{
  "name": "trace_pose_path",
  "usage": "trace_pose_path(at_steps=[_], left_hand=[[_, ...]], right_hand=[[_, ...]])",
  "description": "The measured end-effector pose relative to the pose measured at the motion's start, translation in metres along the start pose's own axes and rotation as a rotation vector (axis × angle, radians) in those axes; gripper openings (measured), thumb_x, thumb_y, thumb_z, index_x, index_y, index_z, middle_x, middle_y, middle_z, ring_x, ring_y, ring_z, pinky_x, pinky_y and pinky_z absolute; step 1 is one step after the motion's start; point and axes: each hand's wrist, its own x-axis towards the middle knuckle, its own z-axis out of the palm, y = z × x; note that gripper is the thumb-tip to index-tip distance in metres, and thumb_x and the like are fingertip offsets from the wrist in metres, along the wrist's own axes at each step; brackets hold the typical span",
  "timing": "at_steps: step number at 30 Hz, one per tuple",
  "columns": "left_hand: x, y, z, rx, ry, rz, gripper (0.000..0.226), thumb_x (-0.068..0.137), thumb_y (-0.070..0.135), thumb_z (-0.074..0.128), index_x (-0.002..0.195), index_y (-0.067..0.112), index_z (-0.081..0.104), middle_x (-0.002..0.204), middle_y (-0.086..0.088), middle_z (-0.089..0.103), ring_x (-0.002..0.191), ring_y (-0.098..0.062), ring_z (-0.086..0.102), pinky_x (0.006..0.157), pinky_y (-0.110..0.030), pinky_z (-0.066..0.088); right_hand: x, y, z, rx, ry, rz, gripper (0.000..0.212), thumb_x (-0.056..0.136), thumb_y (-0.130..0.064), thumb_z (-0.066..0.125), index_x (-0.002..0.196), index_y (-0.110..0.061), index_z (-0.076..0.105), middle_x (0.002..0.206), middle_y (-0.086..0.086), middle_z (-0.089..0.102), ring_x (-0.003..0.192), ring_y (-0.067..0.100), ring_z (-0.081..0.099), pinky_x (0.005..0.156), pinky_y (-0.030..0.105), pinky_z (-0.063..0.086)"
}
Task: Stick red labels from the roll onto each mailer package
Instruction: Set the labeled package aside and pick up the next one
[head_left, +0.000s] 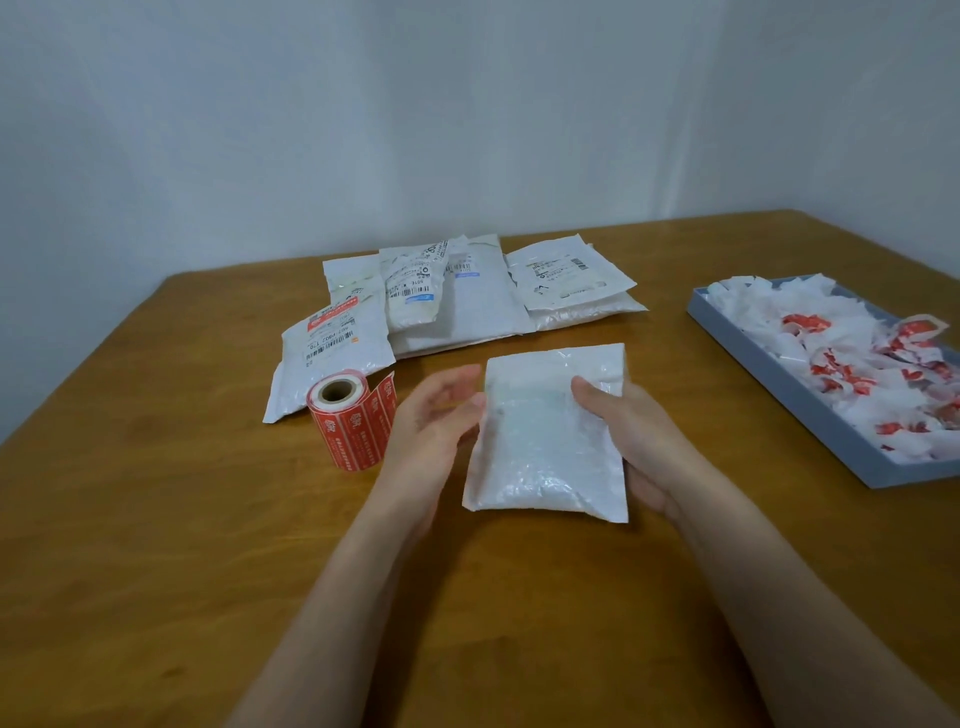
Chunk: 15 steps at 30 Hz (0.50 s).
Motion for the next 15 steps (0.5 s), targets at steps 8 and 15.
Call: trace_pose_path(at_steps=[8, 15], left_hand=[[-0.003, -0.004, 0.003, -0.057, -0.055, -0.148, 0.03, 0.087, 0.027, 0.068, 0.116, 0.021, 0.062, 0.106, 0.008, 0.072, 0.097, -0.009, 0.07, 0.09, -0.035, 0.055], [0.003, -0.021, 0.008, 0.35, 0.147, -0.013, 0.012, 0.095, 0.022, 0.059, 0.084, 0.021, 0.065, 0.079, 0.011, 0.067, 0.072, -0.005, 0.062, 0.057, -0.008, 0.04]], right_hand=[[0.002, 0.007, -0.003, -0.19, -0.042, -0.065, 0.023, 0.085, -0.035, 0.071, 0.101, -0.018, 0.071, 0.099, -0.003, 0.075, 0.097, 0.02, 0.07, 0.093, 0.046, 0.053], [0.011, 0.019, 0.001, -0.695, 0.264, -0.272, 0.029, 0.085, -0.027, 0.07, 0.111, -0.021, 0.057, 0.086, -0.007, 0.067, 0.078, 0.01, 0.063, 0.068, 0.029, 0.054]])
